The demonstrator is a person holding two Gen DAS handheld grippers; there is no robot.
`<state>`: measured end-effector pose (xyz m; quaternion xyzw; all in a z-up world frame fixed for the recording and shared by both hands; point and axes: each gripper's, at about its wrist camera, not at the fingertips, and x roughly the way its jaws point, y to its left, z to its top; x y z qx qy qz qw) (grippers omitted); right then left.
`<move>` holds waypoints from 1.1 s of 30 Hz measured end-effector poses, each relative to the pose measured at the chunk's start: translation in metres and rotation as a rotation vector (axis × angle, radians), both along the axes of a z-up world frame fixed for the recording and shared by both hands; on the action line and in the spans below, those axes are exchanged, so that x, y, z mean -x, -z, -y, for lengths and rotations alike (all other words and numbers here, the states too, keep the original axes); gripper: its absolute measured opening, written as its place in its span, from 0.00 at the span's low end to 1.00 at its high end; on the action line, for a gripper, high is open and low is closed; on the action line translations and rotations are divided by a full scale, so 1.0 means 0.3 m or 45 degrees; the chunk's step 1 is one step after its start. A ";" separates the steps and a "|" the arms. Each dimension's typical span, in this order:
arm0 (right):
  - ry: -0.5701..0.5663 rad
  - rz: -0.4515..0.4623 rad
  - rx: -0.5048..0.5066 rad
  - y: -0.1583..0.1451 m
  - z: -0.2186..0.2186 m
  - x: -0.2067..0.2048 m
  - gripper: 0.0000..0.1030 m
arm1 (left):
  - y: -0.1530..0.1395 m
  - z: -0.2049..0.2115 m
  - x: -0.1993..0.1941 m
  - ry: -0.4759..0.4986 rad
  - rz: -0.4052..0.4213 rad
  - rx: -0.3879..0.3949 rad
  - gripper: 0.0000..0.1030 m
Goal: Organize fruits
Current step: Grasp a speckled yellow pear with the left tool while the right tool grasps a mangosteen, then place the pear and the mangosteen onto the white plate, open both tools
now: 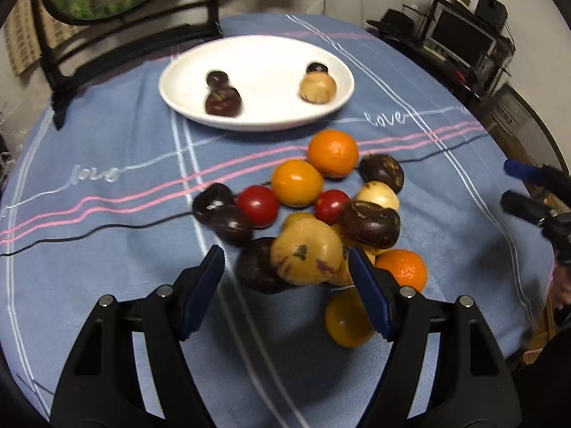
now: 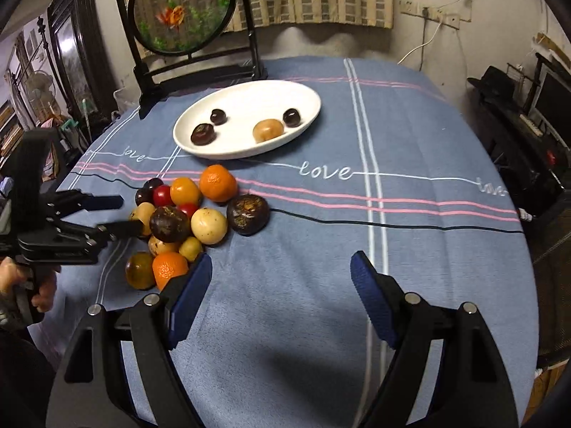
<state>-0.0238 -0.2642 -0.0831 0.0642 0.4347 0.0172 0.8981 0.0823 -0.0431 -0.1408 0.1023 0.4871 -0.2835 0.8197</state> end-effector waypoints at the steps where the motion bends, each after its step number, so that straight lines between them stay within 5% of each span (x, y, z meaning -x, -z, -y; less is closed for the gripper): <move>1: 0.010 -0.003 0.003 -0.001 0.009 0.007 0.78 | 0.016 0.000 -0.010 -0.008 -0.023 0.003 0.70; 5: 0.029 0.000 0.000 -0.004 0.022 0.012 0.78 | 0.028 -0.004 -0.030 -0.043 -0.060 0.051 0.60; 8: -0.007 0.003 -0.014 -0.004 0.005 -0.010 0.78 | 0.015 -0.020 -0.025 -0.037 -0.056 0.071 0.41; 21: -0.460 -0.119 -0.033 0.085 -0.337 -0.263 0.77 | -0.047 -0.278 0.076 -0.271 -0.013 0.047 0.41; 27: -0.461 -0.131 -0.038 0.108 -0.356 -0.296 0.57 | -0.047 -0.369 0.102 -0.359 -0.035 0.053 0.41; 33: -0.466 -0.121 0.007 0.110 -0.347 -0.312 0.52 | -0.039 -0.336 0.086 -0.336 -0.049 0.070 0.41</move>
